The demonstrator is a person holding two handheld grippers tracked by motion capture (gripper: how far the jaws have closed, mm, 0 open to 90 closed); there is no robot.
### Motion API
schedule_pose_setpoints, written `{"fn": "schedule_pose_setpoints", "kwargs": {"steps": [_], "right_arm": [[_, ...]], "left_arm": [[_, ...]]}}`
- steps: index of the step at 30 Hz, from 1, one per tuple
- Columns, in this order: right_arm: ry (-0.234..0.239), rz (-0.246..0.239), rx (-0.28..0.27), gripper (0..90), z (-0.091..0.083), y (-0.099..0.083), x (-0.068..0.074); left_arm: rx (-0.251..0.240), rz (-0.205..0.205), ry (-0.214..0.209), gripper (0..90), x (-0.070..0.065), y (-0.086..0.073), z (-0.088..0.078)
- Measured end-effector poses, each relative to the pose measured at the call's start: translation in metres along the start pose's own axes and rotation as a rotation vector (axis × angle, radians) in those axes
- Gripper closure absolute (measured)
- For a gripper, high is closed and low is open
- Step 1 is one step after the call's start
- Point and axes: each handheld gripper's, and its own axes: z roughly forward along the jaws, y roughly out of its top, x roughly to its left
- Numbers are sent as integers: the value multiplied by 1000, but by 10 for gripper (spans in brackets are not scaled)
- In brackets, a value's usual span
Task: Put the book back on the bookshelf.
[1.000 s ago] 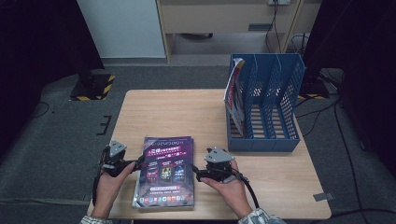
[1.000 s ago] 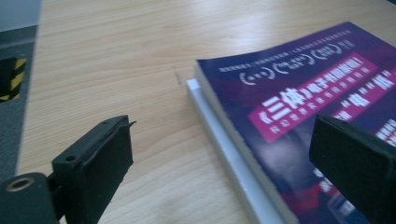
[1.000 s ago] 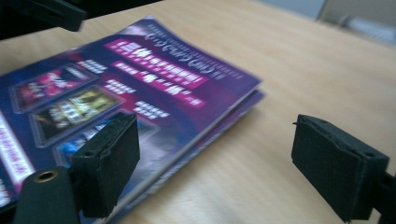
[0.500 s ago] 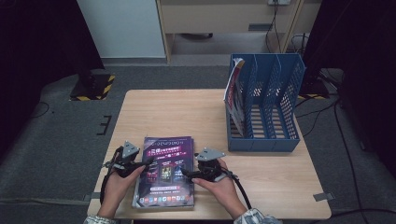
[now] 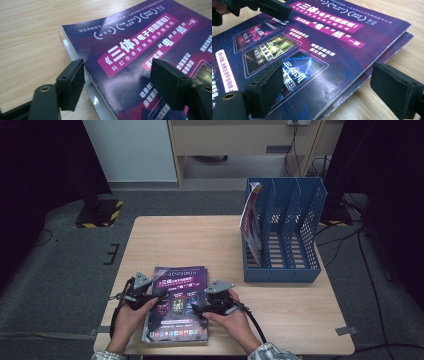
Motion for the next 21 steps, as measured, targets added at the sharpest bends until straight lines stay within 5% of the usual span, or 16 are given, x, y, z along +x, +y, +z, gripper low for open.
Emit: {"fn": "schedule_pose_setpoints", "kwargs": {"steps": [9,21], "right_arm": [[48,74,-9,108,3,-5,-8],[34,77,-1,67,0,-6,-8]], "left_arm": [[8,30,16,304,-3,2,-1],[16,83,5,281,-13,6,0]]}}
